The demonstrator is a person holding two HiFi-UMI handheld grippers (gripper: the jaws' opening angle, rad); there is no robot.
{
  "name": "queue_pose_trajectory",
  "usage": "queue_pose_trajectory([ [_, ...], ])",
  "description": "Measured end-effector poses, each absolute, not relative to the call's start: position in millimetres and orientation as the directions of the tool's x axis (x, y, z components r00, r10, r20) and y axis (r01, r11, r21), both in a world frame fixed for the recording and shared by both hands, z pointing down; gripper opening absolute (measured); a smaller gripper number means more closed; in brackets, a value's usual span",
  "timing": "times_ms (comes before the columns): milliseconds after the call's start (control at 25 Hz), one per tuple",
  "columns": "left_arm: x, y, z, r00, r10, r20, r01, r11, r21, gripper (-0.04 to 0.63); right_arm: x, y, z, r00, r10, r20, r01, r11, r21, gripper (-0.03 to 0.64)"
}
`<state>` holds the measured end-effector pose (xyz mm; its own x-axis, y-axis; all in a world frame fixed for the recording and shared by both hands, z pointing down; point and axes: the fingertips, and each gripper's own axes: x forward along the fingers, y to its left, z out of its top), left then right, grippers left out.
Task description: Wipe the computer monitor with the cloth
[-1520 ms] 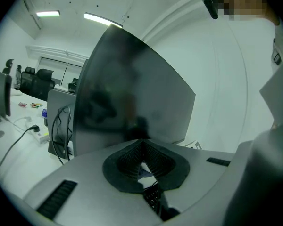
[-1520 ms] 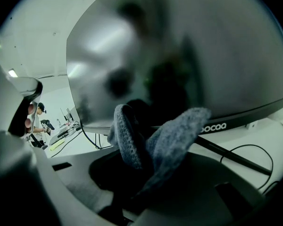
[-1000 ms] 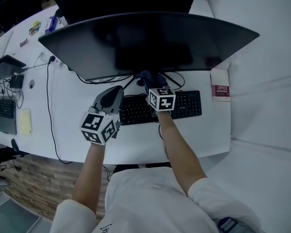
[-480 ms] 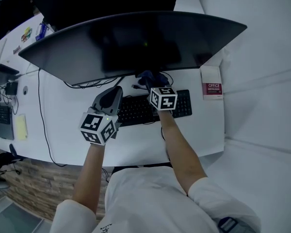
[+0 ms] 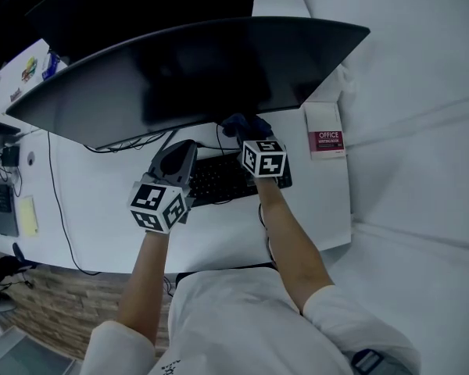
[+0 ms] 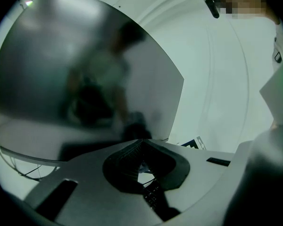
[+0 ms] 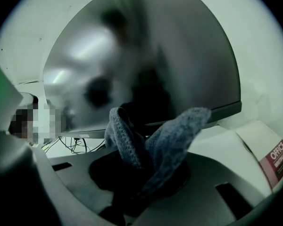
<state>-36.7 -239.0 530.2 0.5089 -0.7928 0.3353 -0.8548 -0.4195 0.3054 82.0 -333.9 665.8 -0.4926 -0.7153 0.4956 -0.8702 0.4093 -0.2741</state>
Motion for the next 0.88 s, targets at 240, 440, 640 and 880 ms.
queue_pose_trajectory([
  [240,-8,-247,531,0.527,-0.783,0.33,-0.844,-0.438,0.309,0.011,124,-344,665,-0.458,-0.739,0.494,-0.889,0.374,-0.265,0.114],
  [440,8,-250,531,0.54,-0.774,0.332,-0.837,-0.452,0.308,0.011,150,-349,663,-0.431,-0.756,0.493,-0.902,0.342,-0.263,0.114],
  [640,24,-255,530,0.549,-0.766,0.335,-0.832,-0.463,0.305,0.011,179,-356,663,-0.401,-0.772,0.492,-0.915,0.312,-0.257,0.114],
  [880,43,-260,531,0.561,-0.757,0.336,-0.825,-0.478,0.3,0.011,211,-364,662,-0.364,-0.794,0.487,-0.928,0.264,-0.264,0.114],
])
